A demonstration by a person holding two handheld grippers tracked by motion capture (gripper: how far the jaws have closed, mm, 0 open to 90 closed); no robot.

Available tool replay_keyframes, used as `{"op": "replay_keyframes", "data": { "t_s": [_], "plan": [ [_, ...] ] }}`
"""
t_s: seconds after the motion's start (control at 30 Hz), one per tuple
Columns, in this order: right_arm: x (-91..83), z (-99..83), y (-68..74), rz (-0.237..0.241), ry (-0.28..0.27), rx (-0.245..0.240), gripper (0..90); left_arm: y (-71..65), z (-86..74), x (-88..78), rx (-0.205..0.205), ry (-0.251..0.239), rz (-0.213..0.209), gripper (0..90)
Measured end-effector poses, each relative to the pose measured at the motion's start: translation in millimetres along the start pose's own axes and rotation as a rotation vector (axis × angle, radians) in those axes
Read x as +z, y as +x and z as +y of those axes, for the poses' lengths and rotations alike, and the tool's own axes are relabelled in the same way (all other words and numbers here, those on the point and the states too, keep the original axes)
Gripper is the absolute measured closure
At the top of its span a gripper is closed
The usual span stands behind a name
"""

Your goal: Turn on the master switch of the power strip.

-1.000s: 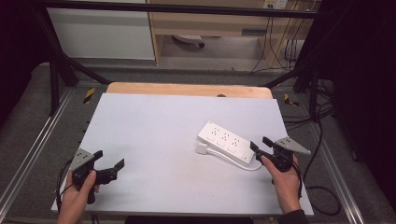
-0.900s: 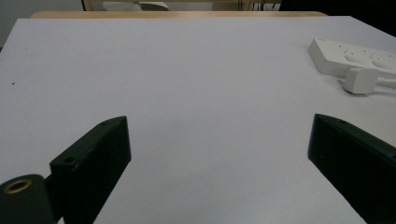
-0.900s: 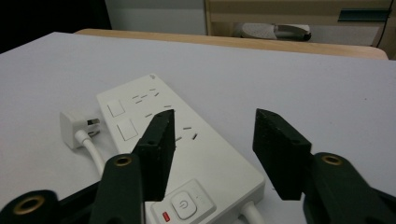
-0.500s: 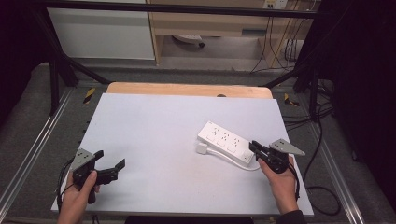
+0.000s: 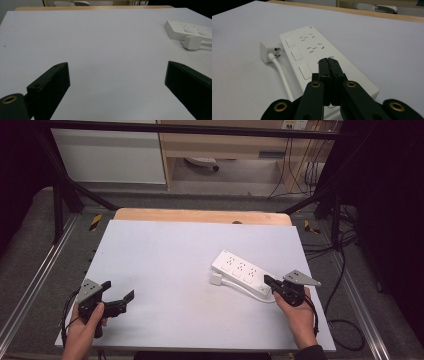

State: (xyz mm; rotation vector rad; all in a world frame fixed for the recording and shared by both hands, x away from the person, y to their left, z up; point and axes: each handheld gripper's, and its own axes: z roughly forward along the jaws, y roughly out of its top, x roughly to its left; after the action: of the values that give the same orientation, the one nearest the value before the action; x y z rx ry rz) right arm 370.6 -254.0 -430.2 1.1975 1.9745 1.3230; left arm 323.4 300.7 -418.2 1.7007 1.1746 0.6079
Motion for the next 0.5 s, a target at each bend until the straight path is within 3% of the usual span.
{"op": "replay_keyframes", "data": {
  "t_s": [0.5],
  "plan": [
    [5.8, -5.4, -1.2, -0.006, 0.087, 0.012, 90.0, -0.2, -0.1, 0.3, 0.000, -0.001, -0.001, 5.9]
  ]
}}
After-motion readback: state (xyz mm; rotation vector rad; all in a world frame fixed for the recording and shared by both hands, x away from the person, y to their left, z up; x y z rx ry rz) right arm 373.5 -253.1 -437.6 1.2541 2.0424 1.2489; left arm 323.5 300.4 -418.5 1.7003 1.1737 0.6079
